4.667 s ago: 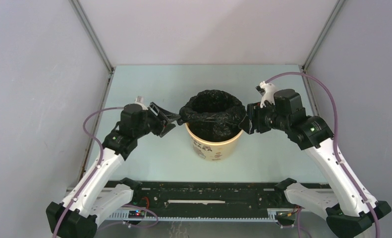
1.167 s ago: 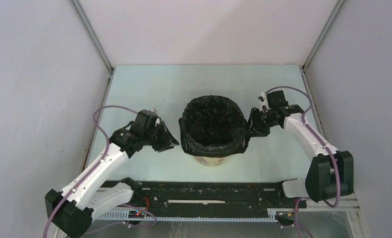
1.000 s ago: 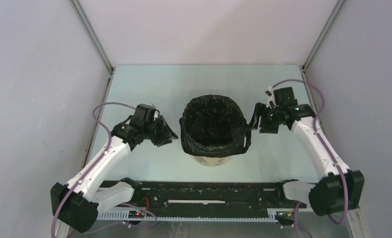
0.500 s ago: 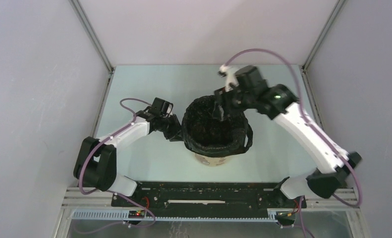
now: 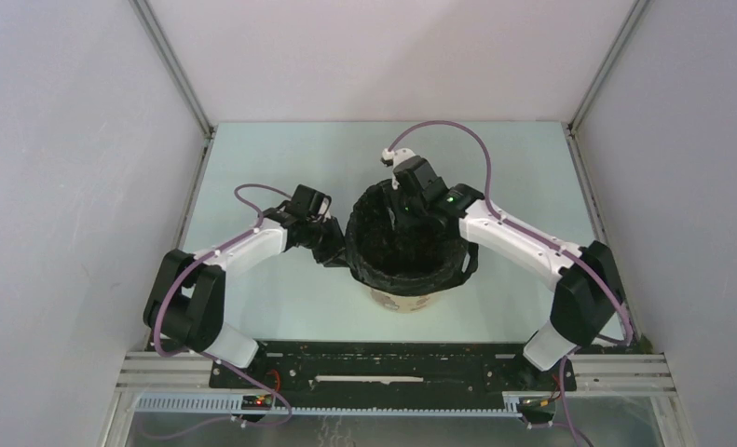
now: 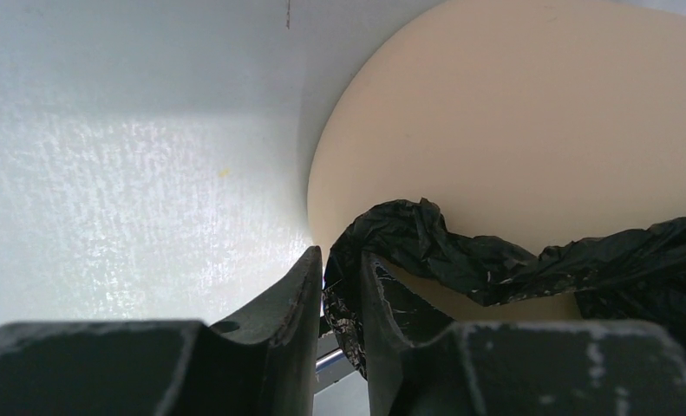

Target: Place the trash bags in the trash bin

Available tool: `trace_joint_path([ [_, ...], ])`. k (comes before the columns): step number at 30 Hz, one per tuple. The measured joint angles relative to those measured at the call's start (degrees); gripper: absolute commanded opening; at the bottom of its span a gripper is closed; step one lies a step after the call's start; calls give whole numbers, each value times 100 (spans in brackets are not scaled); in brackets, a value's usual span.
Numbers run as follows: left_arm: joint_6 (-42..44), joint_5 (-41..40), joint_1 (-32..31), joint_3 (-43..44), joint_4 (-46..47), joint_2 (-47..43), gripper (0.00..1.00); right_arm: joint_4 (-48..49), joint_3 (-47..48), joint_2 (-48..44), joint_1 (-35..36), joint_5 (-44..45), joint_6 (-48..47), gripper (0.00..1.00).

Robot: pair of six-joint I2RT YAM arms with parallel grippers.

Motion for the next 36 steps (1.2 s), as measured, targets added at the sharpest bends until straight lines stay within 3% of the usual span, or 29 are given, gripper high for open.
trace_joint_path([
  [5, -2, 2, -92, 0, 0, -2, 28, 807, 236, 505, -46, 409, 175, 52],
  [14, 46, 0, -122, 44, -76, -4, 30, 245, 133, 247, -103, 494, 157, 77],
  [19, 66, 15, -136, 282, -107, 81, 31, 111, -592, -310, -131, 387, 155, 79],
  [27, 105, 166, -166, 389, -92, 221, 32, 398, -798, 662, -168, 319, 258, 85],
  [36, 35, 409, -208, 389, 129, 330, 35, 203, -577, 671, -291, 533, 232, 95],
])
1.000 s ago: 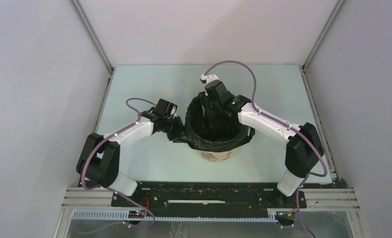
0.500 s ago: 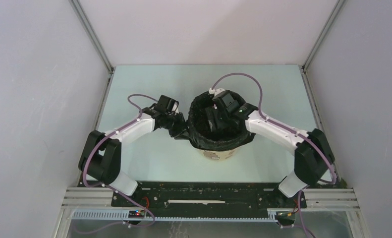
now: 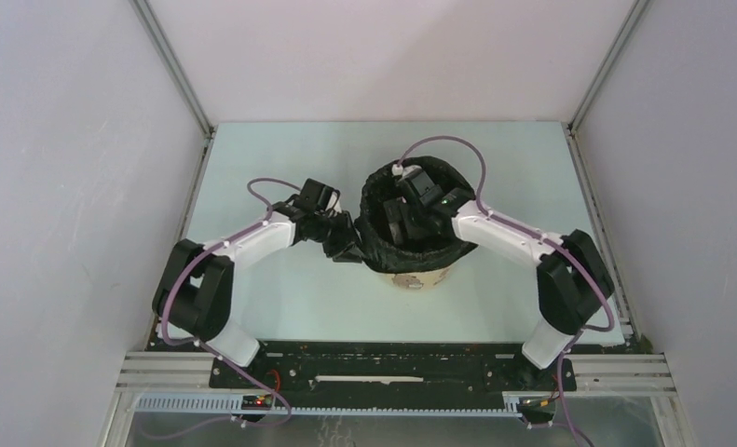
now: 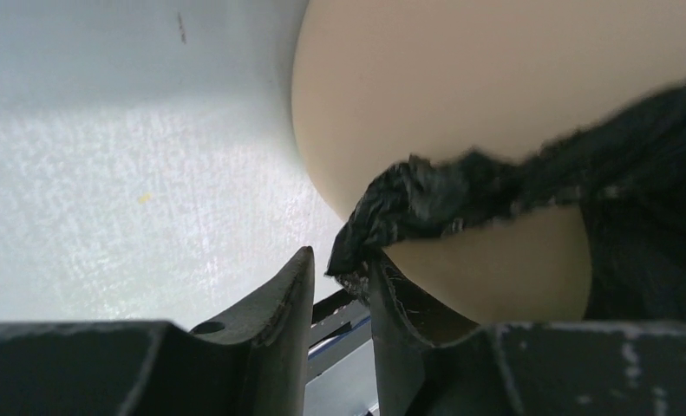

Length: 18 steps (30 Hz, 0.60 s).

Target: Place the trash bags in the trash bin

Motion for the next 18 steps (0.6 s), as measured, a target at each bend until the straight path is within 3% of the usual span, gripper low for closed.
trace_joint_path([
  [8, -533, 389, -44, 212, 599, 636, 35, -920, 833, -1569, -168, -293, 94, 100],
  [14, -1034, 501, -212, 1141, 986, 1362, 39, -1733, 1733, -2452, -654, -299, 201, 100],
  [18, -1882, 485, -463, 1832, 1685, 1917, 42, -2253, 2177, -2774, -688, -168, 247, 100],
])
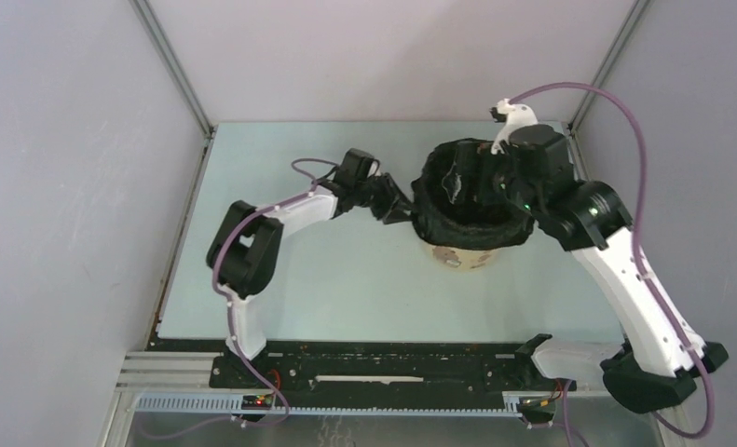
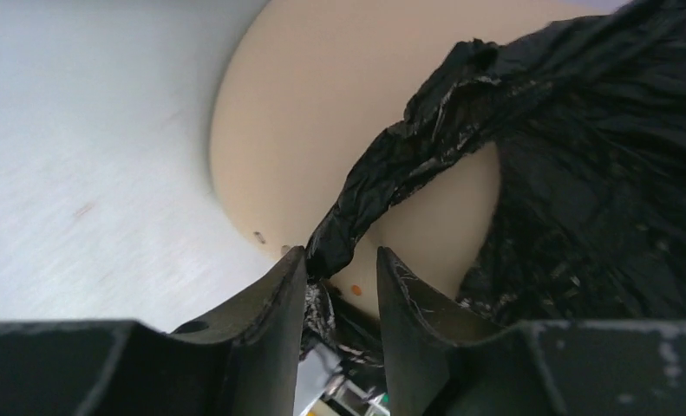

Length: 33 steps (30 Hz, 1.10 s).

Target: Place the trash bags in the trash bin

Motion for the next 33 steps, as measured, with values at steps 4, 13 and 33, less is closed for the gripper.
trace_joint_path([
  [4, -892, -122, -387, 1497, 472, 1126, 47, -413, 111, -566, -2, 131, 142, 100],
  [13, -1561, -667, -1051, 2247, 1281, 1617, 76, -1300, 297, -1552, -20, 286, 697, 100],
  [33, 2686, -3595, -151, 1681, -2975, -5748, 100, -1587, 1423, -2111, -20, -435, 911, 100],
])
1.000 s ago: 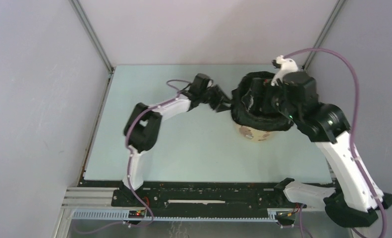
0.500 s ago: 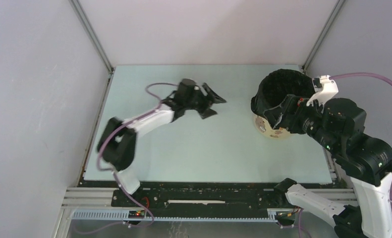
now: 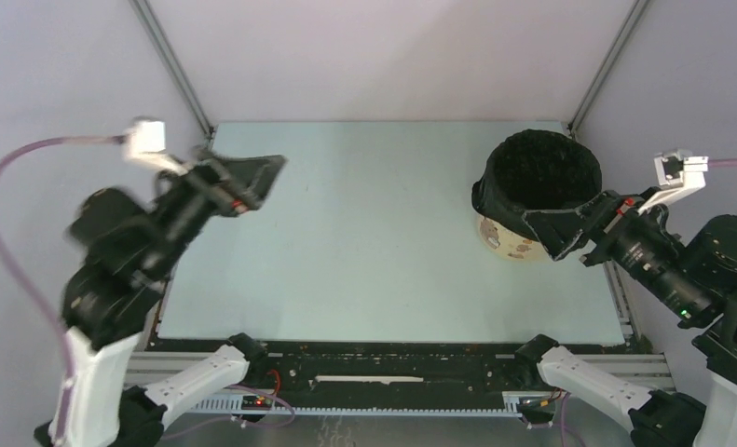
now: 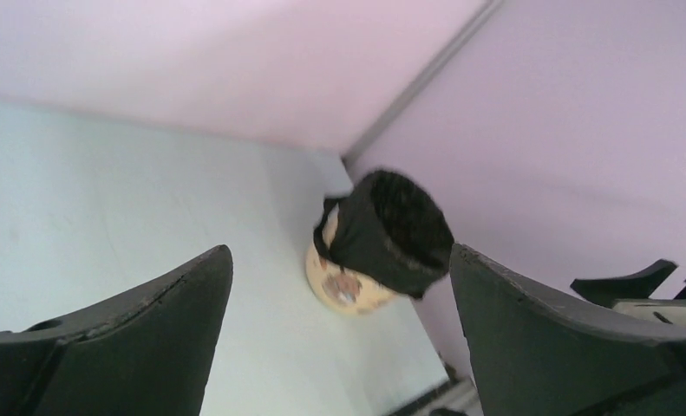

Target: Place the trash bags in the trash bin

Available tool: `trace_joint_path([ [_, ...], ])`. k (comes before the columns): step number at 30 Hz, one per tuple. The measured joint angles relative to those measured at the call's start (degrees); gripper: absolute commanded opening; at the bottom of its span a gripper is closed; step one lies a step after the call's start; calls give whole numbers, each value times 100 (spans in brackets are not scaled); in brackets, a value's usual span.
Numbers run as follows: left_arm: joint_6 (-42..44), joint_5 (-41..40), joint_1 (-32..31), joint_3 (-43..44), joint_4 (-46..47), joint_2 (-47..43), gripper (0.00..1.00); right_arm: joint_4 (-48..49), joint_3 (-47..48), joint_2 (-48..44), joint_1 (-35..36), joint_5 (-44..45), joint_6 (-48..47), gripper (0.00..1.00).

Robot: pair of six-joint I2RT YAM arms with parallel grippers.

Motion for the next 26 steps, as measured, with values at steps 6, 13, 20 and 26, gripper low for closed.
trace_joint_path([
  [6, 940, -804, 0, 1226, -439, -549, 100, -2, 428, 173, 0, -140, 24, 100],
  [13, 1720, -1519, 0, 1563, -796, -680, 100, 55, 671, 431, 0, -210, 17, 100],
  [20, 1917, -1788, 0, 1563, -1080, -743, 100, 59, 664, 420, 0, -190, 81, 100],
  [26, 1912, -1847, 0, 1532, -1167, -822, 100, 85, 516, 358, 0, -164, 107, 100],
])
